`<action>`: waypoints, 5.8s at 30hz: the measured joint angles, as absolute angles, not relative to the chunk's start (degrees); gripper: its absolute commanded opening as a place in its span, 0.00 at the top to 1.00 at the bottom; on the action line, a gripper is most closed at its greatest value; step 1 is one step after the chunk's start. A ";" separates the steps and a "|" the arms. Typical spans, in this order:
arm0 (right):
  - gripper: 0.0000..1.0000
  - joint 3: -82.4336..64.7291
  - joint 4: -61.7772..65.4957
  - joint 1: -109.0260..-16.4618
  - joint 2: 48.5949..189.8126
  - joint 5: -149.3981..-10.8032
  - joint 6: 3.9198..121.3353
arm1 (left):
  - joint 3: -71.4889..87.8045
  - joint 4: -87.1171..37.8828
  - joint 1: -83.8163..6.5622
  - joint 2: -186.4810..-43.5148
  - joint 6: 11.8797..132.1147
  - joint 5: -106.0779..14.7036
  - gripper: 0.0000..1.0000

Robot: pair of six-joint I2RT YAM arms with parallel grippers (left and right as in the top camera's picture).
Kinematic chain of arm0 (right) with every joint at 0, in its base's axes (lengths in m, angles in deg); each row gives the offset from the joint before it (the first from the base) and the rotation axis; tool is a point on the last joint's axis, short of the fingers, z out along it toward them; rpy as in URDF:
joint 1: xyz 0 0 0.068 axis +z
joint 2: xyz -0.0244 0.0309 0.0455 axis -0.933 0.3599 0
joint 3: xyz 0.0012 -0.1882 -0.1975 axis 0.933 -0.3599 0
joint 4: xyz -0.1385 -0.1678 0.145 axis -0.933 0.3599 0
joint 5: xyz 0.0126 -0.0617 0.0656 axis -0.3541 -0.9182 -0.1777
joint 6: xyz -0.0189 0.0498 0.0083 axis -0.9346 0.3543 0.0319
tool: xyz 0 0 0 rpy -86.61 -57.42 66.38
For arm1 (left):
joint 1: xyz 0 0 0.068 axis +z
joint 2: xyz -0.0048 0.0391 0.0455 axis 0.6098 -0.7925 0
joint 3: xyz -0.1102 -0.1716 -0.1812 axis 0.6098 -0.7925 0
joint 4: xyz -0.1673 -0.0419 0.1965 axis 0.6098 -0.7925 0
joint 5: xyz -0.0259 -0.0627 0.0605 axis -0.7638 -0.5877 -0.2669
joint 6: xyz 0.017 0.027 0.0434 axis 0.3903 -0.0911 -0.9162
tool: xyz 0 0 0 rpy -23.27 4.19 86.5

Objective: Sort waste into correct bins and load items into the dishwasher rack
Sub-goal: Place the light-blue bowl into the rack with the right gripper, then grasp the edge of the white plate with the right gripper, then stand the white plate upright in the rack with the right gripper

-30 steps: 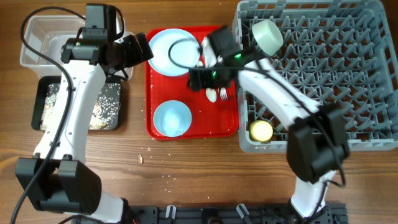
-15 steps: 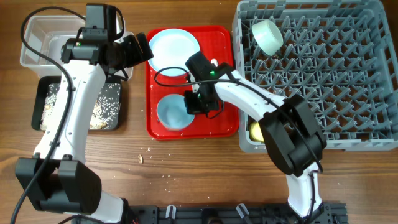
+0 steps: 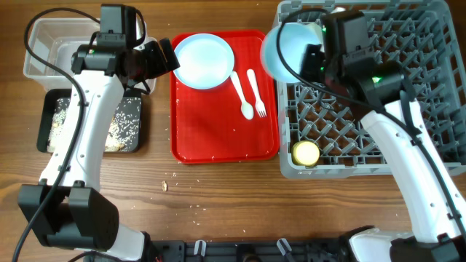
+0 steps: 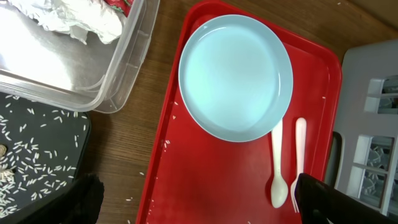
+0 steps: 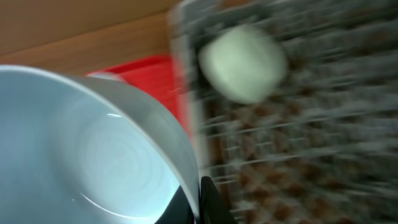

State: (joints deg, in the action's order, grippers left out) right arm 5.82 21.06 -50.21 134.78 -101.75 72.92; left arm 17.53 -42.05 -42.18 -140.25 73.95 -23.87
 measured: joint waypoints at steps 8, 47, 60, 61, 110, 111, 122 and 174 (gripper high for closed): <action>0.96 5.76 31.70 -50.25 148.52 -145.90 72.55 | 17.53 -42.05 -42.18 -140.25 73.95 -23.87 0.00; 0.13 6.50 34.24 -37.99 160.52 -141.01 60.57 | 17.53 -42.03 -42.18 -140.25 73.95 -23.87 0.00; 0.40 18.68 -2.28 -37.99 165.29 -92.15 74.08 | 17.53 -42.00 -42.18 -140.23 73.95 -23.87 0.00; 0.41 18.68 -3.66 -37.90 167.17 -90.34 75.79 | 17.53 -42.07 -42.18 -140.23 73.95 -23.87 0.00; 0.96 19.11 -0.16 -43.19 173.90 -85.60 83.79 | 17.53 -42.05 -42.18 -140.23 73.95 -23.87 0.00; 0.96 19.11 -0.16 -44.09 170.97 -85.73 82.04 | 17.53 -42.05 -42.18 -140.23 73.95 -23.87 0.00; 0.96 22.52 15.29 -54.19 142.43 -119.43 63.44 | 17.53 -42.05 -42.18 -140.23 73.95 -23.85 0.00; 0.14 18.92 13.24 -65.12 148.33 -66.71 51.37 | 17.53 -42.05 -42.18 -140.23 73.95 -23.87 0.00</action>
